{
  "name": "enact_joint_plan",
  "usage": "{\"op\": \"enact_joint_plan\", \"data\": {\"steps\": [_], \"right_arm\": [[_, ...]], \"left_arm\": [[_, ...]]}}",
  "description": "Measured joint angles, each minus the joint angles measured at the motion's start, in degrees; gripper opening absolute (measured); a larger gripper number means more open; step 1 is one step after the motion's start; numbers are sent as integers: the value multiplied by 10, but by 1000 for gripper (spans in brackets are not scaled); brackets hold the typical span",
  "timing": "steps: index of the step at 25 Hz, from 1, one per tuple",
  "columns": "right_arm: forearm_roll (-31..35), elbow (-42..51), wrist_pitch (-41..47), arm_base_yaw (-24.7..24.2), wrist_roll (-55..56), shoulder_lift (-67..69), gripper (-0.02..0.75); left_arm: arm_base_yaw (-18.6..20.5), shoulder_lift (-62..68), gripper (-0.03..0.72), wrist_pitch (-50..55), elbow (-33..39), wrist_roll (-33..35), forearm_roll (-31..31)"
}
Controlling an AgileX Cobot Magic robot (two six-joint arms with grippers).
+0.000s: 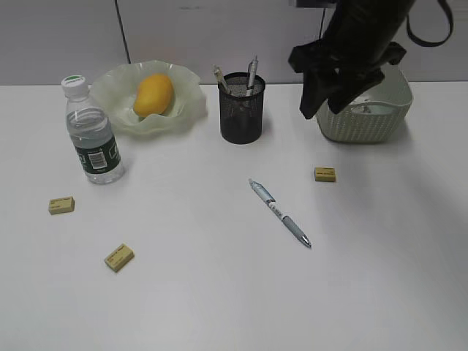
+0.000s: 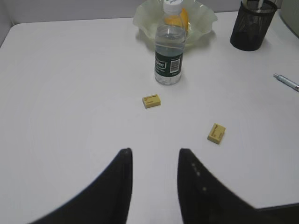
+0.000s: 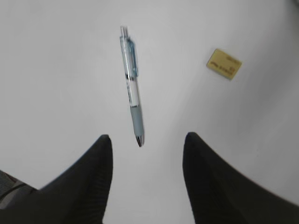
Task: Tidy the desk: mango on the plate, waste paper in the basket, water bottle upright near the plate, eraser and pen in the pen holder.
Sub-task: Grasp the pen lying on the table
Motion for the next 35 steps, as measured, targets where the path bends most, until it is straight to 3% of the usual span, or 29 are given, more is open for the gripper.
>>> {"op": "enact_joint_plan", "data": {"steps": [9, 25, 35], "right_arm": [[-10, -107, 2, 33, 26, 112, 398], [-15, -73, 2, 58, 59, 189, 398], [-26, -34, -54, 86, 60, 189, 400]], "left_arm": [[0, 0, 239, 0, 0, 0, 1], [0, 0, 239, 0, 0, 0, 2], [0, 0, 239, 0, 0, 0, 4]]}}
